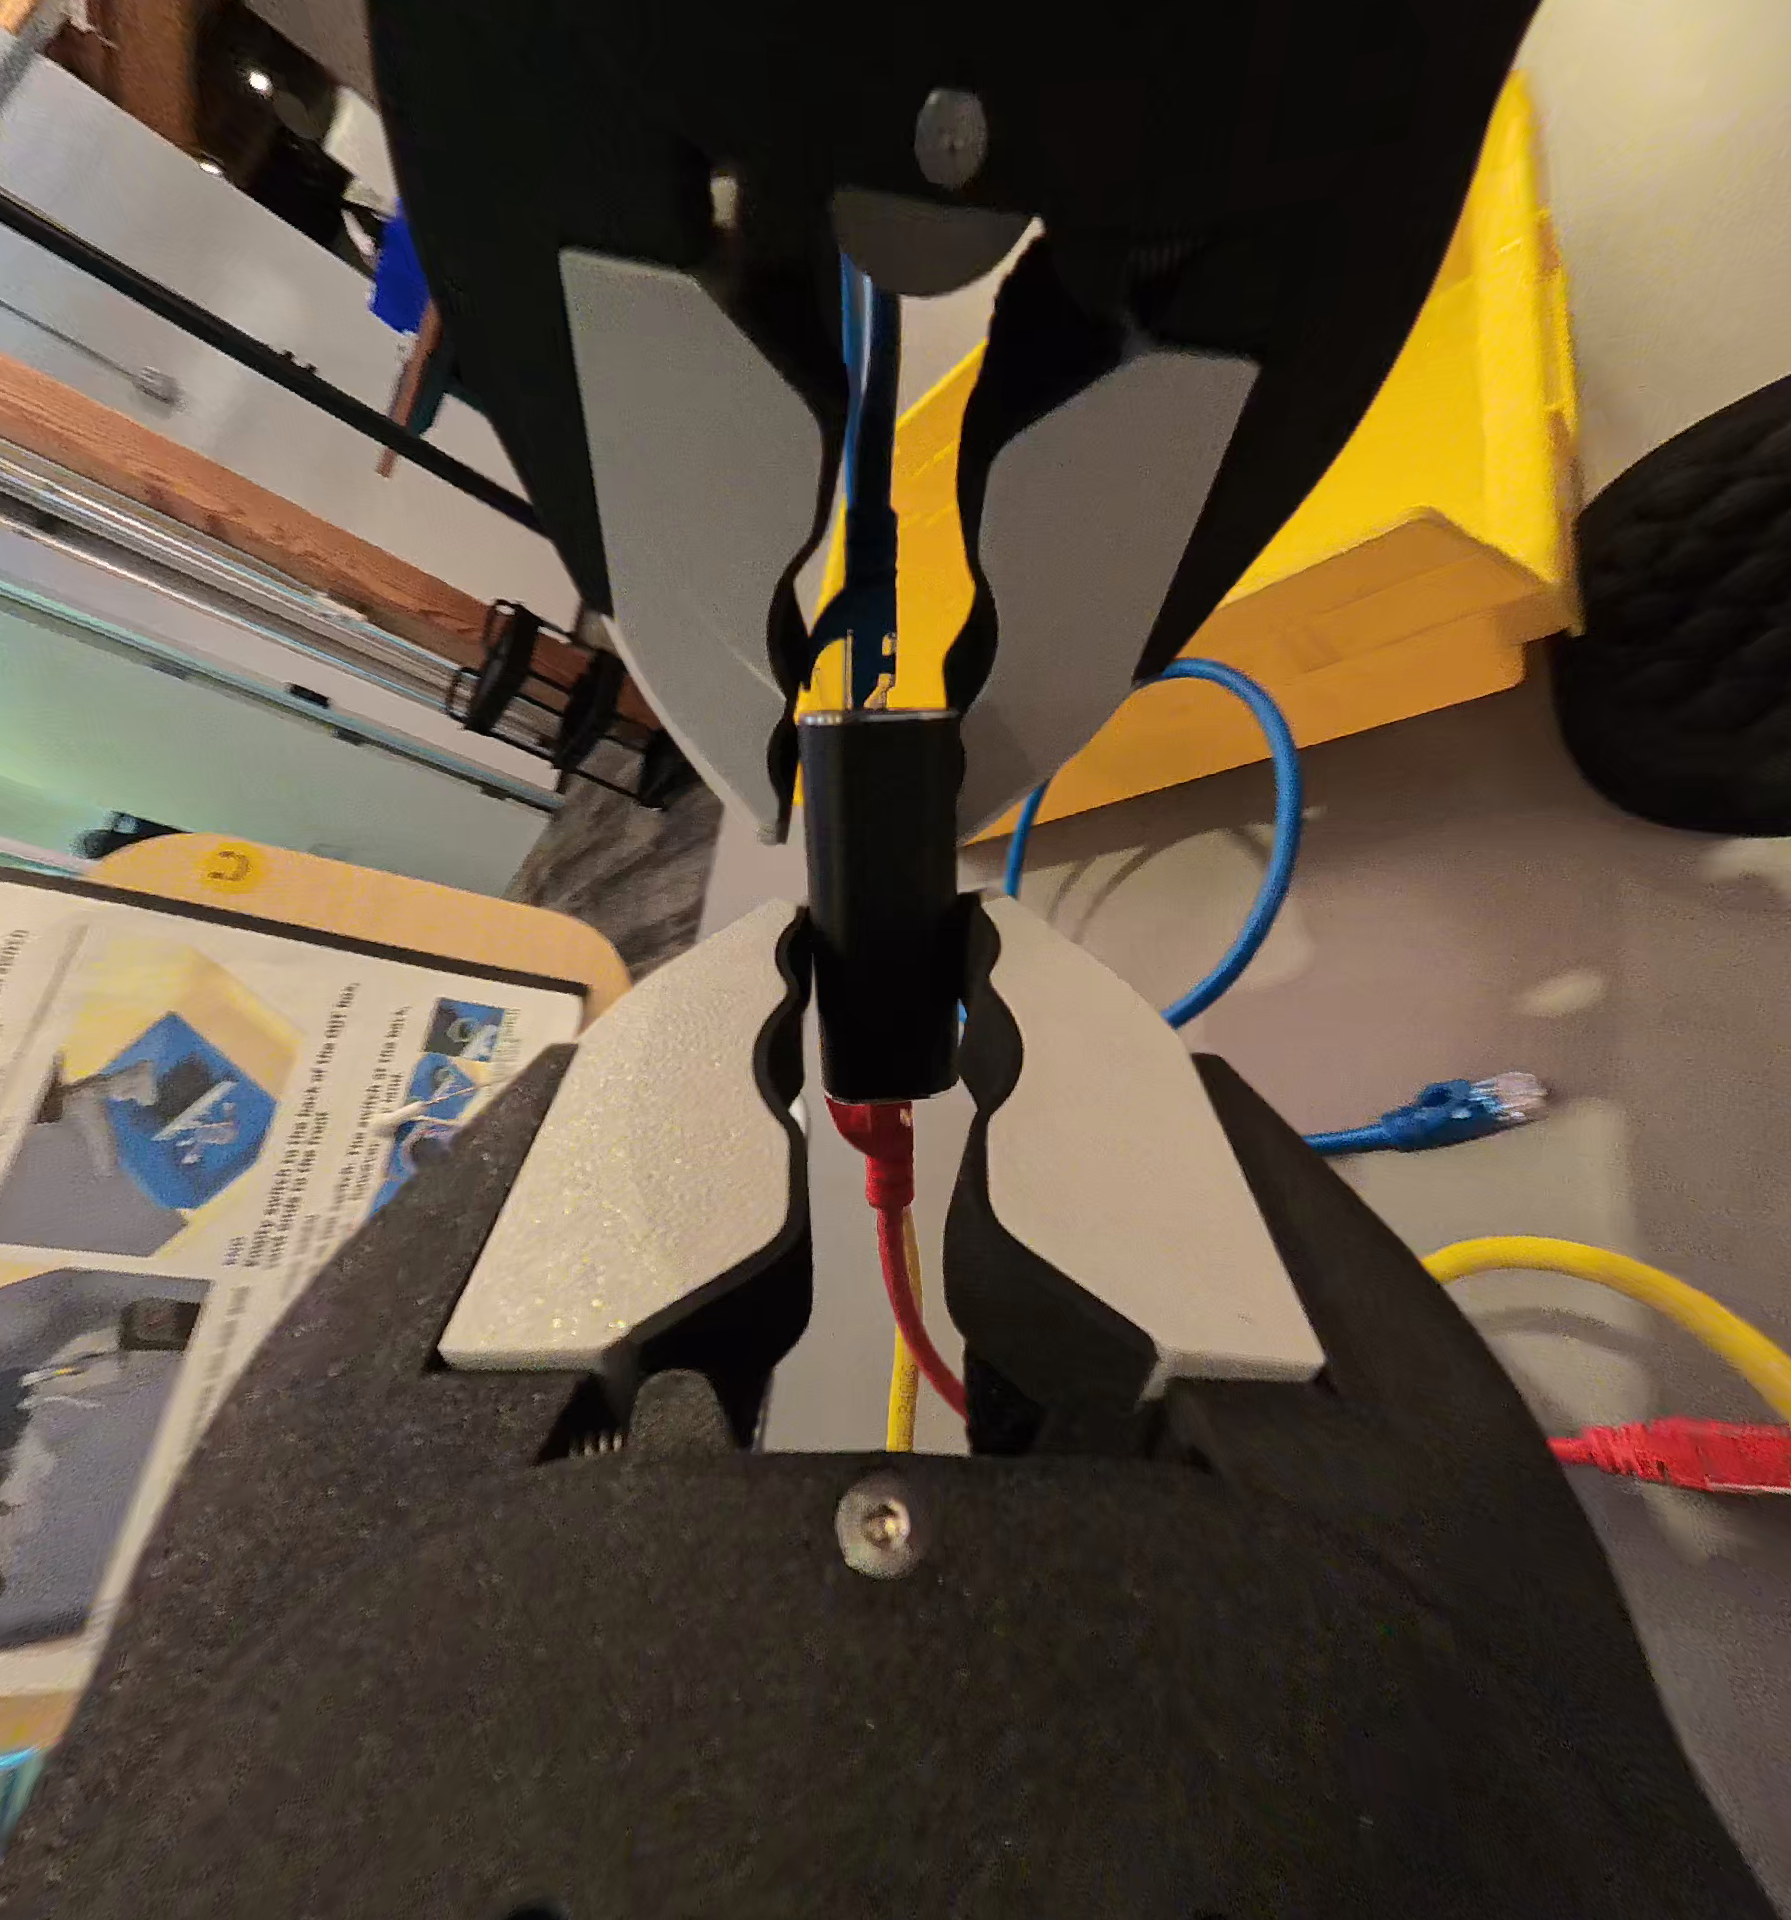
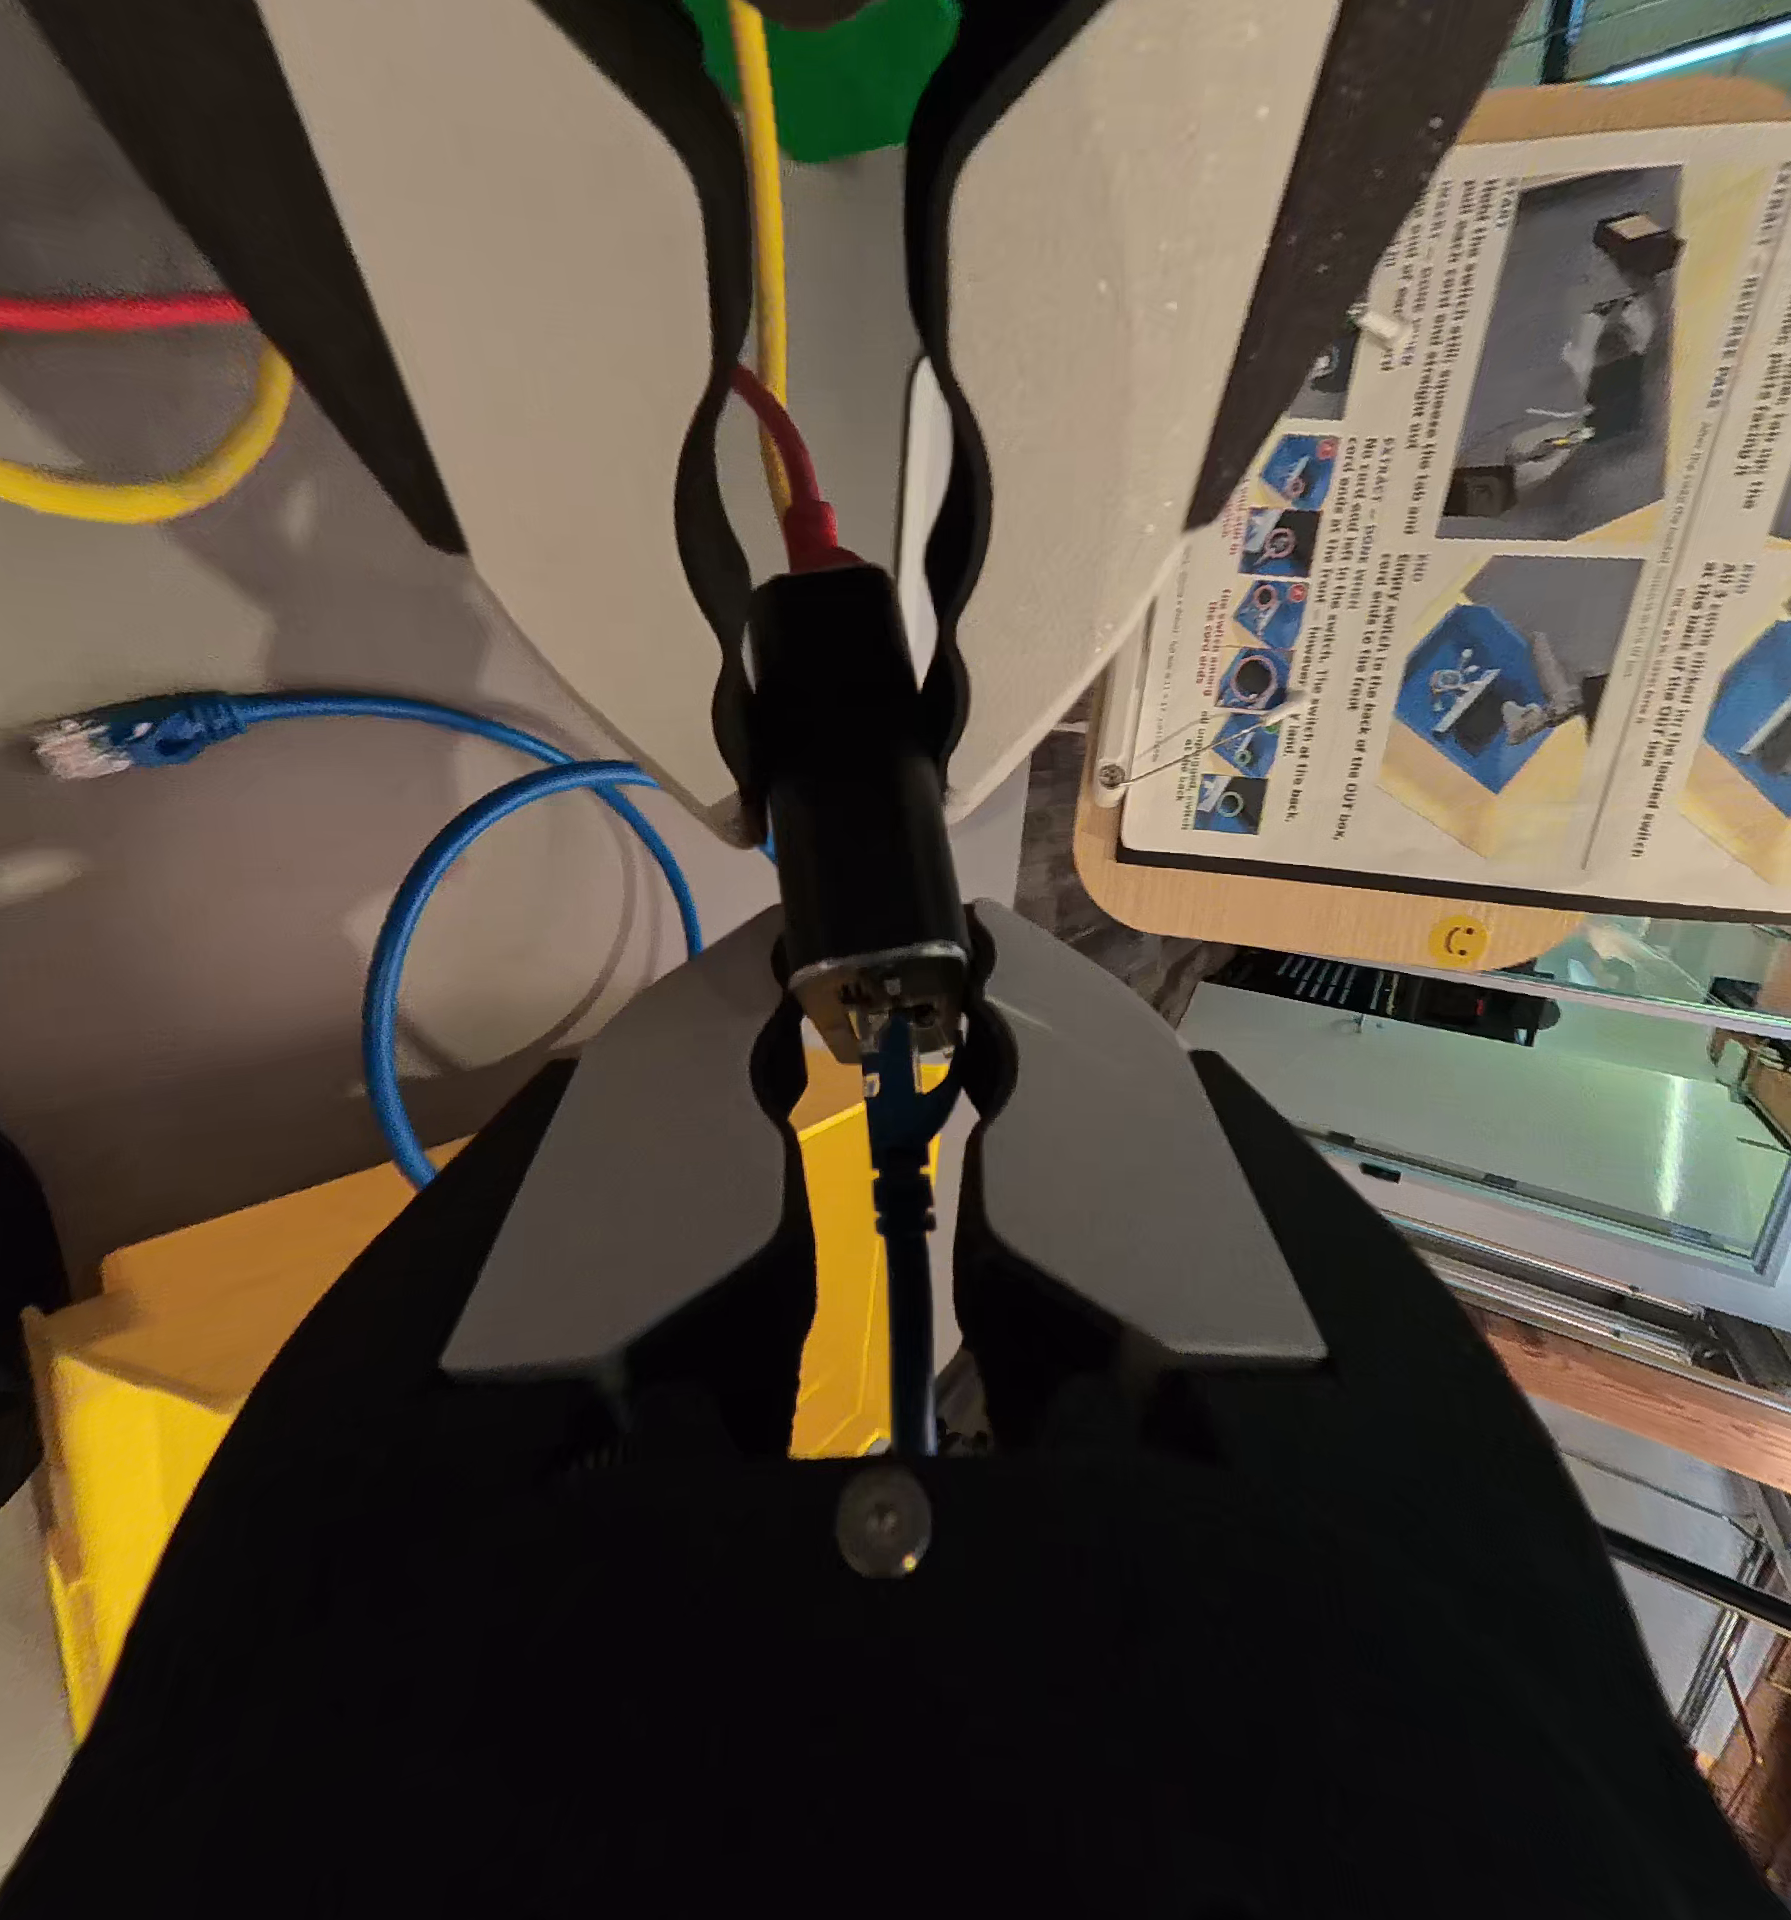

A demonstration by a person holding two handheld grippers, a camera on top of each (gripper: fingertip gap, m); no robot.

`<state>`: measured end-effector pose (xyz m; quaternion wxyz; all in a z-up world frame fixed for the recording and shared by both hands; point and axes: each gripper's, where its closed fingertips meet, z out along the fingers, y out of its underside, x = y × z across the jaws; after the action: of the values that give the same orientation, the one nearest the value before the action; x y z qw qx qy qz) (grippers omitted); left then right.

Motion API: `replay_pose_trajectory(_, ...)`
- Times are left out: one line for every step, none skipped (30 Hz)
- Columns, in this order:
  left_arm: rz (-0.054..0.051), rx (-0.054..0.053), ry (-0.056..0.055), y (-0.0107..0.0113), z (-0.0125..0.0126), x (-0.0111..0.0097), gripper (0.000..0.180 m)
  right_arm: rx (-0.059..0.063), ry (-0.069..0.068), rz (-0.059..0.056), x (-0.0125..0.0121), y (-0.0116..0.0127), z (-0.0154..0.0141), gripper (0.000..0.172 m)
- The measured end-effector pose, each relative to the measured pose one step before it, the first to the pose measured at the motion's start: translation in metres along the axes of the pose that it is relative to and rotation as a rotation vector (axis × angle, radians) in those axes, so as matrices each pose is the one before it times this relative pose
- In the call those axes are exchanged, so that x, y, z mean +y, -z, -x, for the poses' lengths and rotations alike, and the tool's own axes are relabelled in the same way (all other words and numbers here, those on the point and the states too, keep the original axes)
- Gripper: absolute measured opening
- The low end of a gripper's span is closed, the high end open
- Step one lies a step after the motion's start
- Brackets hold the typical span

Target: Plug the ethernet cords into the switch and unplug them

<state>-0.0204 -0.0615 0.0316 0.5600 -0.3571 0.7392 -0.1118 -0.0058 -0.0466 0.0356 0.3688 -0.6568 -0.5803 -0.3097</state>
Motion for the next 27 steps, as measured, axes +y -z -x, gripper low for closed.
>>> replay_pose_trajectory(0.0065, -0.0266, -0.0209, 0.00065, 0.00349, 0.00035, 0.026, 0.0152, -0.0136, -0.0117, -0.00159, 0.00022, -0.00285, 0.028)
replay_pose_trajectory(0.0054, -0.0170, -0.0147, 0.00140, 0.00268, 0.00028, 0.025, 0.0110, -0.0173, -0.0093, -0.00156, 0.00118, -0.00281, 0.029)
replay_pose_trajectory(-0.0005, -0.0047, 0.0008, 0.00175, 0.00223, 0.00028, 0.026, 0.0164, -0.0167, -0.0103, -0.00169, 0.00265, -0.00347, 0.032)
replay_pose_trajectory(-0.0074, 0.0074, 0.0147, 0.00202, 0.00162, 0.00005, 0.025, 0.0218, -0.0191, -0.0142, -0.00167, 0.00395, -0.00430, 0.036)
replay_pose_trajectory(-0.0128, 0.0109, 0.0224, 0.00207, 0.00172, 0.00010, 0.025, 0.0186, -0.0188, -0.0128, -0.00060, 0.00499, -0.00429, 0.039)
replay_pose_trajectory(-0.0131, 0.0094, 0.0191, 0.00192, 0.00180, 0.00058, 0.025, 0.0245, -0.0183, -0.0165, 0.00001, 0.00571, -0.00536, 0.042)
replay_pose_trajectory(-0.0125, 0.0085, 0.0073, 0.00185, 0.00129, 0.00062, 0.025, 0.0288, -0.0137, -0.0282, -0.00051, 0.00599, -0.00591, 0.047)
replay_pose_trajectory(-0.0162, 0.0031, -0.0025, 0.00186, 0.00110, -0.00005, 0.025, 0.0223, -0.0125, -0.0383, -0.00093, 0.00611, -0.00463, 0.050)
replay_pose_trajectory(-0.0171, 0.0019, -0.0022, 0.00184, 0.00089, -0.00061, 0.025, 0.0067, -0.0144, -0.0401, -0.00065, 0.00567, -0.00226, 0.049)
replay_pose_trajectory(-0.0156, 0.0048, 0.0010, 0.00148, 0.00051, -0.00109, 0.025, -0.0009, -0.0112, -0.0292, 0.00120, 0.00520, -0.00083, 0.046)
replay_pose_trajectory(-0.0184, -0.0008, 0.0024, 0.00149, 0.00094, -0.00182, 0.025, -0.0102, -0.0075, -0.0140, 0.00327, 0.00484, 0.00073, 0.040)
replay_pose_trajectory(-0.0192, -0.0002, 0.0056, 0.00135, 0.00085, -0.00193, 0.025, -0.0065, -0.0066, -0.0063, 0.00386, 0.00473, 0.00005, 0.028)
replay_pose_trajectory(-0.0149, 0.0082, 0.0035, 0.00096, -0.00045, -0.00166, 0.025, 0.0057, -0.0122, -0.0175, 0.00135, 0.00436, -0.00196, 0.021)
replay_pose_trajectory(-0.0092, 0.0049, -0.0044, 0.00051, -0.00094, -0.00110, 0.025, 0.0017, -0.0125, -0.0303, -0.00179, 0.00390, -0.00136, 0.017)
replay_pose_trajectory(-0.0092, -0.0001, -0.0110, 0.00025, -0.00100, -0.00145, 0.025, -0.0042, -0.0092, -0.0389, -0.00434, 0.00347, -0.00013, 0.013)
replay_pose_trajectory(-0.0143, 0.0014, -0.0095, 0.00011, -0.00146, -0.00224, 0.025, -0.0083, -0.0032, -0.0348, -0.00499, 0.00255, 0.00120, 0.013)
replay_pose_trajectory(-0.0150, 0.0025, 0.0004, 0.00039, -0.00082, -0.00255, 0.025, 0.0056, 0.0000, -0.0176, -0.00324, 0.00161, -0.00077, 0.014)
replay_pose_trajectory(-0.0123, 0.0023, 0.0044, 0.00057, -0.00022, -0.00217, 0.025, 0.0007, 0.0000, -0.0051, -0.00216, 0.00102, 0.00010, 0.015)
replay_pose_trajectory(-0.0080, 0.0029, -0.0008, 0.00076, -0.00023, -0.00138, 0.025, -0.0140, 0.0009, -0.0028, -0.00209, 0.00064, 0.00257, 0.015)
replay_pose_trajectory(0.0017, 0.0009, -0.0067, 0.00051, -0.00023, -0.00001, 0.025, -0.0217, 0.0068, -0.0030, -0.00185, 0.00049, 0.00429, 0.015)
replay_pose_trajectory(0.0087, 0.0015, -0.0114, 0.00030, -0.00047, 0.00098, 0.025, -0.0218, 0.0036, 0.0001, -0.00187, 0.00041, 0.00440, 0.015)
replay_pose_trajectory(0.0029, 0.0009, -0.0100, 0.00028, -0.00067, 0.00016, 0.025, -0.0229, -0.0062, 0.0089, -0.00113, 0.00056, 0.00395, 0.016)
replay_pose_trajectory(-0.0023, 0.0016, -0.0073, 0.00024, -0.00072, -0.00043, 0.025, -0.0157, -0.0035, 0.0050, -0.00200, 0.00075, 0.00265, 0.018)
replay_pose_trajectory(-0.0021, 0.0011, -0.0054, 0.00012, -0.00047, -0.00056, 0.025, -0.0020, 0.0098, -0.0099, -0.00387, 0.00078, 0.00113, 0.019)
replay_pose_trajectory(-0.0036, 0.0044, -0.0048, 0.00023, -0.00090, -0.00077, 0.025, 0.0042, 0.0161, -0.0177, -0.00451, 0.00004, 0.00053, 0.018)
replay_pose_trajectory(-0.0061, 0.0064, -0.0030, 0.00027, -0.00118, -0.00104, 0.025, -0.0033, 0.0112, -0.0096, -0.00299, -0.00063, 0.00103, 0.015)
replay_pose_trajectory(-0.0059, 0.0033, -0.0032, 0.00014, -0.00077, -0.00091, 0.025, -0.0109, 0.0063, -0.0029, -0.00165, -0.00094, 0.00165, 0.011)
